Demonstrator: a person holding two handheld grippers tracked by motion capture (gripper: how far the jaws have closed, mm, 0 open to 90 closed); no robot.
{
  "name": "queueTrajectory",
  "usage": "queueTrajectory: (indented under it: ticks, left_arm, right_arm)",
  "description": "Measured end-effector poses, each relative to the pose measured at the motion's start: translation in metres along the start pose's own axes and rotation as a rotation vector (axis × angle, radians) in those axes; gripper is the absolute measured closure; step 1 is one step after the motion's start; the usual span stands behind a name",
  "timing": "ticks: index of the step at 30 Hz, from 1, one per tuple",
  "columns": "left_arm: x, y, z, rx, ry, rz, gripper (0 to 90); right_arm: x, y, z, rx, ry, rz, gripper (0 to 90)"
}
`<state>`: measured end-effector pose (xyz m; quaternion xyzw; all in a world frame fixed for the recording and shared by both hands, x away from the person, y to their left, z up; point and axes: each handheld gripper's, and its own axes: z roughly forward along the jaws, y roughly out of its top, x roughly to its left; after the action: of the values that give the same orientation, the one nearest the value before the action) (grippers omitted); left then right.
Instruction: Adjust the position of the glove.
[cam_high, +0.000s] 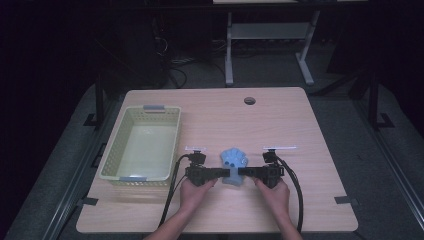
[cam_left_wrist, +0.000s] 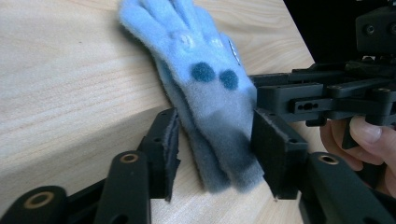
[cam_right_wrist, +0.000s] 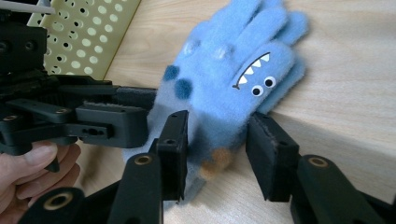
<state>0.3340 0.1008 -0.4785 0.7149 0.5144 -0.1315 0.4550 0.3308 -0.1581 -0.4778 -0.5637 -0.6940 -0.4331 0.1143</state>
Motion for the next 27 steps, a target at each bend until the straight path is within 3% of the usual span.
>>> queueTrajectory:
  ticks: [15, 23, 27]
  left_arm:
    - [0.006, 0.002, 0.007, 0.019, -0.047, -0.036, 64.1]
    - [0.008, 0.004, 0.011, 0.018, -0.079, -0.068, 64.0]
    - [0.01, 0.003, 0.01, 0.033, -0.112, -0.107, 61.6]
  right_arm:
    - [0.003, -0.002, 0.008, -0.009, 0.008, 0.009, 72.0]
    - [0.0, -0.002, 0.009, -0.012, 0.023, 0.025, 75.8]
    - [0.0, -0.002, 0.009, -0.013, 0.028, 0.029, 76.9]
